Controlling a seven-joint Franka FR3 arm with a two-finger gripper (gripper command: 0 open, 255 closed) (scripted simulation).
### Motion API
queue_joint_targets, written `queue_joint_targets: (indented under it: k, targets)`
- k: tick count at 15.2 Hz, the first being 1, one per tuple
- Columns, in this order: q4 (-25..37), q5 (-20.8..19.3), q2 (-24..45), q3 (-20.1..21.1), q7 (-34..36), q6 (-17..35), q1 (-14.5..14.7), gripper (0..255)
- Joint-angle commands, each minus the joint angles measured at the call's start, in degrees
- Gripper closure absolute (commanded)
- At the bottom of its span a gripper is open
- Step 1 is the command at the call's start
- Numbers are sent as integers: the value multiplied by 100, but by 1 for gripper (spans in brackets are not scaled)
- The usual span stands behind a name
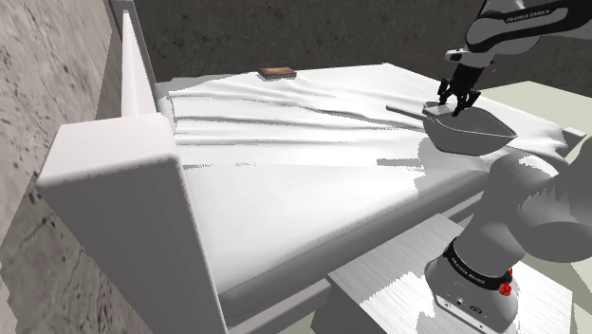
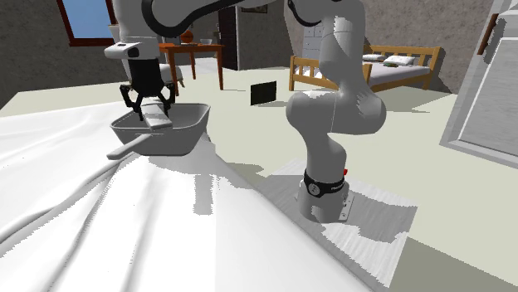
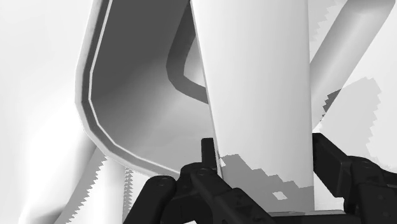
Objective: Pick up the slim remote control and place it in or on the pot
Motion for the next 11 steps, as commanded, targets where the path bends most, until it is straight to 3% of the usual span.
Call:
queue_joint_targets:
  k: [1,5,6,11]
  targets:
    - [-5,1,5,-14,0,16,10,255]
    - [-5,1,5,-14,0,16,10,255]
    - [-5,1,5,-14,0,16,10,0]
    - [-5,1,5,-14,0,15,11,0]
